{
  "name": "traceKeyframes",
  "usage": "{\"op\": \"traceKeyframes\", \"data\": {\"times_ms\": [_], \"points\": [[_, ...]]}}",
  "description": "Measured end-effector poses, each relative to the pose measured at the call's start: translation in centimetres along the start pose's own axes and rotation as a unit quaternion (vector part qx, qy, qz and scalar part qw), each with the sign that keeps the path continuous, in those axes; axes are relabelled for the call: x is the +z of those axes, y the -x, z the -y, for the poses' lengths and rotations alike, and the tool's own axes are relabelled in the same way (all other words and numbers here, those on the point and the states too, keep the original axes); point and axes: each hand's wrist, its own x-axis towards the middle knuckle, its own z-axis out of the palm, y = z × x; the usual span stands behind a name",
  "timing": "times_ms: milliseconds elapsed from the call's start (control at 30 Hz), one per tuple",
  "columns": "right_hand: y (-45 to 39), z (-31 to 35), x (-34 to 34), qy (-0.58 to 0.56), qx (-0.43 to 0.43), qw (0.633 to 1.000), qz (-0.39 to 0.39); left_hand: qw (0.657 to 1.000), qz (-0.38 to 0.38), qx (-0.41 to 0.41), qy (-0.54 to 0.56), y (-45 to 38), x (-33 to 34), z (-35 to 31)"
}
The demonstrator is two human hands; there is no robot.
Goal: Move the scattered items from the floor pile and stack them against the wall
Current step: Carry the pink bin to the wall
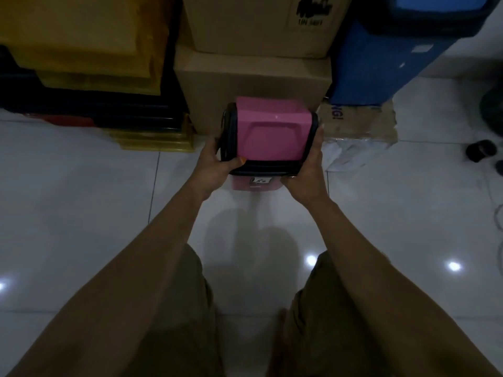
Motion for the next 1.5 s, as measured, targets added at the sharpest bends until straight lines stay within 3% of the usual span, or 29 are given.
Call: {"op": "traceKeyframes", "data": {"times_ms": [200, 300, 467, 867, 1100, 1233, 1367, 1500], "points": [[-2.2, -4.4, 1.7, 0.045, -0.033, 0.997, -0.048, 0.999, 0.022, 0.046, 0.006, -3.4, 1.3, 4.9], [-3.0, -5.4, 2.2, 0.066, -0.054, 0.993, -0.078, 0.997, -0.018, 0.071, 0.015, -4.7, 2.0, 4.6], [-2.8, -5.5, 1.0, 0.15, -0.008, 0.985, -0.081, 0.997, -0.06, 0.046, 0.025, -5.5, 2.6, 4.3], [-2.6, -5.8, 0.1, 0.063, -0.032, 0.991, -0.113, 0.996, -0.016, 0.038, 0.079, -6.5, 4.2, 4.6], [-2.4, -4.2, 0.1, 0.095, 0.053, 0.992, -0.063, 0.998, -0.016, 0.045, 0.038, -5.5, 4.2, 4.6], [-0.8, -1.6, -1.1, 0.149, 0.142, 0.978, -0.019, 0.999, -0.031, -0.012, -0.038, -1.9, 3.6, 3.3], [2.2, 4.5, -3.7, 0.129, 0.18, 0.975, 0.021, 0.993, -0.034, -0.07, -0.084, 3.9, 1.8, -1.1], [4.4, 13.5, -7.1, 0.151, 0.2, 0.961, 0.118, 0.989, -0.004, -0.101, -0.108, 9.7, -0.3, -9.4]]}}
